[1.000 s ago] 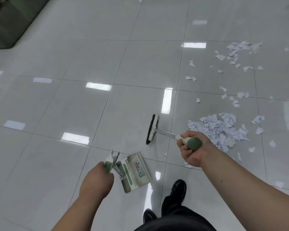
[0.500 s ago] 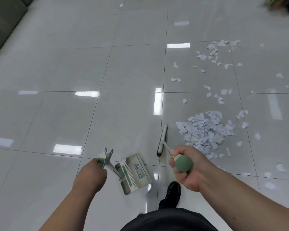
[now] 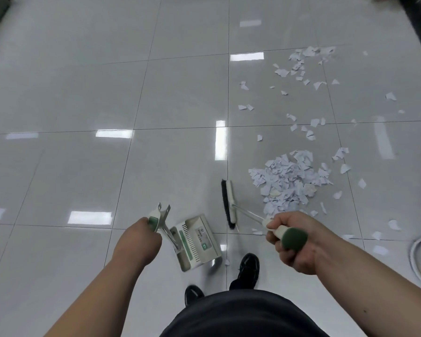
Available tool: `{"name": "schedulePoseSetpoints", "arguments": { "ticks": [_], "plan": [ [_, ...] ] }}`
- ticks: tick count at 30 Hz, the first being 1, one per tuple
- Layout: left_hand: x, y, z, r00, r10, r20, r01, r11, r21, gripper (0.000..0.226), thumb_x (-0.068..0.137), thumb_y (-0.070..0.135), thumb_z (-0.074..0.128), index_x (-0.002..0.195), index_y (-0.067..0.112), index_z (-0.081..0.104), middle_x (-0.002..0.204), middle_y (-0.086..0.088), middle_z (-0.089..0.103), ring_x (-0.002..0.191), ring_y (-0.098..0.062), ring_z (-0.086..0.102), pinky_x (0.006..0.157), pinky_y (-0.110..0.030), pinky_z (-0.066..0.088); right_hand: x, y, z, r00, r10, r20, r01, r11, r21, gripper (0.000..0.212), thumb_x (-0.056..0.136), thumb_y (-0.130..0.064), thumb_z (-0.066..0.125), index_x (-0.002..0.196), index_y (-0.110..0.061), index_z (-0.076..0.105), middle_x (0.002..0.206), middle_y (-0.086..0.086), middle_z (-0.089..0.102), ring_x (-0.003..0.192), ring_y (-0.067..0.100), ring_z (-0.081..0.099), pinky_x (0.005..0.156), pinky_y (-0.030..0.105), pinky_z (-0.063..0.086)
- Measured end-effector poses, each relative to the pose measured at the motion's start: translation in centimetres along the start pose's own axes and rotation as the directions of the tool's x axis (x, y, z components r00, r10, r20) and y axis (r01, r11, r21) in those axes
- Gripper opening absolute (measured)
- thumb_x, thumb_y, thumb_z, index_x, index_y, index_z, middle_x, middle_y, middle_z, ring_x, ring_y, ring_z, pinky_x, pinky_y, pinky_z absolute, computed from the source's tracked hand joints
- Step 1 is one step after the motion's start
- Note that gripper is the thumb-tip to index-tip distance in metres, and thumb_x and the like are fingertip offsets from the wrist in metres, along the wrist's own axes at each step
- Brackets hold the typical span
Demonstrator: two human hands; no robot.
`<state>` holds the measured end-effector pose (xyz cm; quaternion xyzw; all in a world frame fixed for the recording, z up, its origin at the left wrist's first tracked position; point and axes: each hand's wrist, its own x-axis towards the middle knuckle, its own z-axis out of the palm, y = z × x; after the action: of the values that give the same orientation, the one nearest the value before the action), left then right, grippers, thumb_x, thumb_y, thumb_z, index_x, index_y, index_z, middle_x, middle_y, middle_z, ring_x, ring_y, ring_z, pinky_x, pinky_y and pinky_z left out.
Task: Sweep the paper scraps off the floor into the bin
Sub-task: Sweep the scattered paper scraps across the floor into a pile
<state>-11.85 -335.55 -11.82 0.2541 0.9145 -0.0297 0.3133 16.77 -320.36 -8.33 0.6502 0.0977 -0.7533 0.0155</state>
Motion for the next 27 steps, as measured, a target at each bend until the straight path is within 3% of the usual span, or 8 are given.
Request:
{"name": "schedulePoseSetpoints", "arguments": {
  "ticks": [6,17,21,27],
  "plan": [
    [0.7,1.0,-0.2,0.999,0.04,0.006,-0.04,0.999,0.001,0.015,0.082,0.008,0.044,0.091,0.018,0.052,0.082,-0.007,0.064,0.069,-0.029,0.063,0.063,-0.033,0.052,-1.3,1.3,0.8,0.987,-0.141,-0.073,0.138,0.989,-0.055,0.026,0.073,0.0,0.064,0.099,-0.005,0.064,0.065,0.012,0.059,0.032,0.015,0.043,0.035,0.017,0.03],
    [3.9,1.2,-2.7,0.955,0.288,0.064,-0.294,0.947,0.127,0.014,0.082,0.009,0.046,0.091,0.015,0.055,0.078,-0.008,0.065,0.064,-0.028,0.059,0.058,-0.031,0.049,-3.9,6.8,4.1,0.968,-0.221,-0.119,0.239,0.955,0.175,0.025,0.074,0.0,0.064,0.099,-0.005,0.063,0.059,0.011,0.058,0.033,0.016,0.042,0.034,0.017,0.029],
    [6.3,-0.1,-3.5,0.892,0.432,0.136,-0.451,0.874,0.182,0.013,0.084,0.009,0.046,0.09,0.016,0.055,0.076,-0.007,0.064,0.061,-0.026,0.056,0.055,-0.03,0.046,-4.0,11.0,8.6,0.961,-0.214,-0.175,0.255,0.932,0.258,0.018,0.075,-0.003,0.065,0.093,-0.007,0.062,0.058,0.01,0.059,0.035,0.017,0.045,0.036,0.016,0.029],
    [9.0,-3.9,-5.6,0.742,0.622,0.251,-0.67,0.704,0.234,0.014,0.085,0.009,0.046,0.091,0.017,0.055,0.076,-0.007,0.064,0.064,-0.026,0.06,0.056,-0.03,0.047,-4.0,18.7,17.1,0.936,-0.19,-0.295,0.308,0.849,0.431,0.008,0.077,-0.005,0.064,0.083,-0.008,0.059,0.064,0.01,0.058,0.04,0.018,0.042,0.036,0.017,0.027]
  ]
}}
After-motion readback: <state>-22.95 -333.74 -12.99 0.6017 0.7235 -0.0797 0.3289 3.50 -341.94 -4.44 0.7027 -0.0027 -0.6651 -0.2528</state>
